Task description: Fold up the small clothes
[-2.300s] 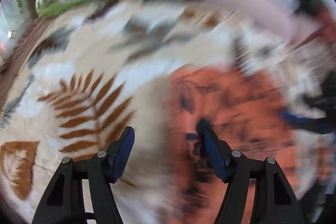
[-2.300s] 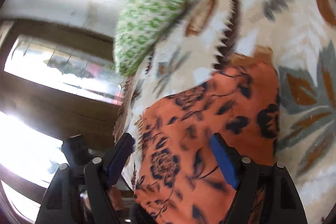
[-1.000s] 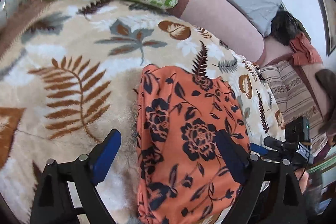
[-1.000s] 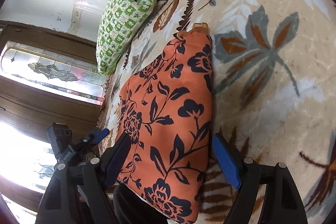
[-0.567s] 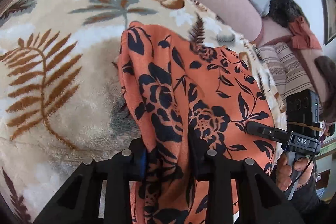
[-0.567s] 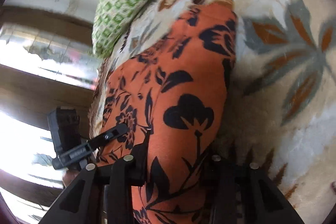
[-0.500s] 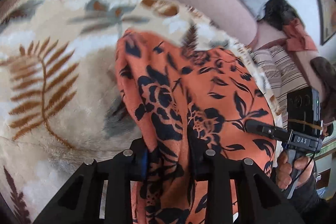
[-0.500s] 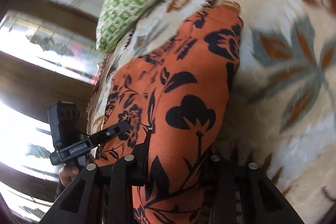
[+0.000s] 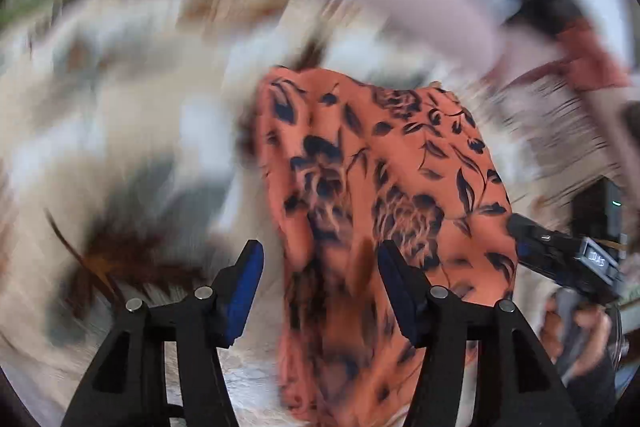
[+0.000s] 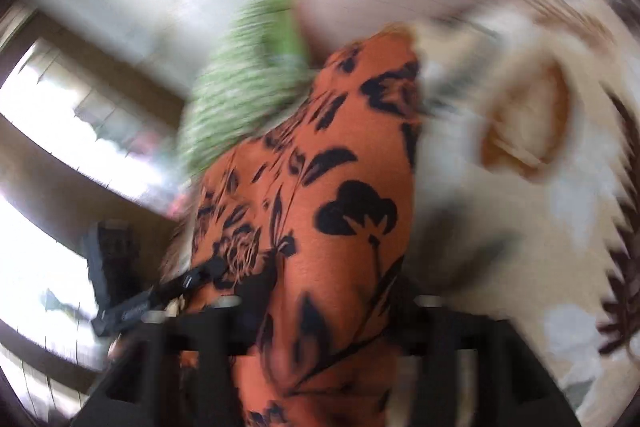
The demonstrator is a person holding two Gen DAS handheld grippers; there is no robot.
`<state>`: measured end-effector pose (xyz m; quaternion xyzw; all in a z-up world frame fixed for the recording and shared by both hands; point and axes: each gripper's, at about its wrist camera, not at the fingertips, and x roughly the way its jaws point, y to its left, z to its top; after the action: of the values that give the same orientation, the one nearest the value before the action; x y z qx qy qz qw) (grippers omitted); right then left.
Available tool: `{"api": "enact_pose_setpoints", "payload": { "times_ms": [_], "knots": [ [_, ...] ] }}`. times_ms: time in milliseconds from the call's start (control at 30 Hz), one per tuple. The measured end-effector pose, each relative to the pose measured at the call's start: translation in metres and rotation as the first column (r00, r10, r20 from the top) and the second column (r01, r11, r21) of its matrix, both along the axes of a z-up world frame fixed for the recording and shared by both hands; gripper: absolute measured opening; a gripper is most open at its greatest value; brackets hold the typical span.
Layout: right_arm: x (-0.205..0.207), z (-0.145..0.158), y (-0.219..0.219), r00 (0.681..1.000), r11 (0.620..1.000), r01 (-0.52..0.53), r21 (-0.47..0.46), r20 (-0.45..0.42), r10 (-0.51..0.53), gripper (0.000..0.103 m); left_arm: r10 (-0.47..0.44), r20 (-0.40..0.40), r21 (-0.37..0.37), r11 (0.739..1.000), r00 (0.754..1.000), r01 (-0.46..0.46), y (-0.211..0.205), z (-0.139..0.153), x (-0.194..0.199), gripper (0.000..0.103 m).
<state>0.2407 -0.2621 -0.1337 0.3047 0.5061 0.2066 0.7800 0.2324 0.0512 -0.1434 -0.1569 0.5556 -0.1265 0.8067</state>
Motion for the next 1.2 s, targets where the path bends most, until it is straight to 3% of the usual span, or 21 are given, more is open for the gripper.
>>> {"api": "enact_pose_setpoints", "payload": {
  "times_ms": [33, 67, 100, 200, 300, 433, 500, 567, 600, 667, 833, 900, 967, 1033, 1200],
  "knots": [
    [-0.003, -0.021, -0.009, 0.995, 0.998, 0.044, -0.048, -0.089, -0.048, 0.076, 0.01, -0.019, -0.028, 1.0, 1.0, -0.01, 0.003, -0.012, -0.001, 0.063],
    [-0.009, -0.029, -0.015, 0.993, 0.998, 0.055, -0.017, -0.105, -0.057, 0.076, 0.037, 0.027, -0.052, 0.998, 0.999, -0.036, 0.011, -0.007, -0.008, 0.063],
    [-0.017, -0.028, -0.02, 0.996, 0.998, 0.064, 0.027, -0.069, -0.062, 0.076, 0.042, 0.048, -0.033, 0.999, 0.998, -0.04, 0.016, 0.0, -0.013, 0.064],
    [-0.035, 0.003, -0.024, 0.997, 0.997, 0.066, -0.039, 0.037, -0.064, 0.076, 0.035, 0.155, 0.044, 0.998, 0.987, -0.043, 0.021, 0.033, -0.028, 0.064],
    [-0.04, 0.048, -0.012, 0.985, 1.0, 0.015, -0.015, 0.171, -0.013, 0.076, 0.018, 0.231, 0.104, 0.994, 0.973, -0.043, 0.014, 0.058, -0.037, 0.067],
    [-0.034, 0.069, 0.023, 0.968, 0.997, -0.079, 0.014, 0.24, 0.073, 0.081, -0.002, 0.271, 0.116, 0.993, 0.963, -0.03, -0.003, 0.059, -0.05, 0.084],
    [-0.023, 0.05, 0.034, 0.977, 0.997, -0.075, 0.009, 0.201, 0.071, 0.088, -0.046, 0.206, 0.183, 0.983, 0.977, 0.008, -0.017, 0.035, -0.05, 0.086],
    [-0.008, 0.006, 0.029, 0.999, 1.0, -0.023, 0.003, 0.03, 0.023, 0.089, -0.1, 0.083, 0.267, 0.961, 0.991, 0.075, -0.022, 0.006, -0.047, 0.086],
    [-0.01, 0.0, 0.024, 1.0, 0.999, 0.015, 0.029, 0.02, -0.015, 0.089, -0.094, 0.068, 0.26, 0.963, 0.993, 0.074, -0.022, 0.0, -0.047, 0.086],
    [-0.013, 0.013, 0.024, 0.998, 0.997, 0.038, 0.067, 0.041, -0.041, 0.089, -0.058, 0.095, 0.227, 0.973, 0.994, 0.035, -0.014, 0.007, -0.05, 0.086],
    [-0.012, 0.046, 0.033, 0.992, 0.999, -0.012, 0.039, 0.126, 0.007, 0.089, -0.076, 0.168, 0.275, 0.961, 0.983, 0.028, -0.012, 0.035, -0.052, 0.086],
    [-0.003, 0.044, 0.032, 0.991, 0.999, -0.004, 0.034, 0.133, -0.001, 0.089, -0.086, 0.176, 0.288, 0.957, 0.981, 0.032, -0.009, 0.037, -0.051, 0.086],
    [0.009, 0.017, 0.033, 0.998, 1.0, 0.027, -0.007, 0.054, -0.026, 0.089, -0.082, 0.166, 0.321, 0.947, 0.983, 0.025, -0.008, 0.033, -0.05, 0.086],
    [0.019, -0.002, 0.026, 0.999, 0.999, 0.051, 0.014, -0.007, -0.051, 0.089, -0.077, 0.151, 0.312, 0.95, 0.986, 0.026, -0.004, 0.03, -0.051, 0.086],
    [0.015, 0.033, 0.029, 0.996, 0.997, 0.057, 0.06, 0.069, -0.061, 0.089, -0.085, 0.159, 0.321, 0.947, 0.984, 0.029, 0.0, 0.028, -0.054, 0.086]
  ]
}}
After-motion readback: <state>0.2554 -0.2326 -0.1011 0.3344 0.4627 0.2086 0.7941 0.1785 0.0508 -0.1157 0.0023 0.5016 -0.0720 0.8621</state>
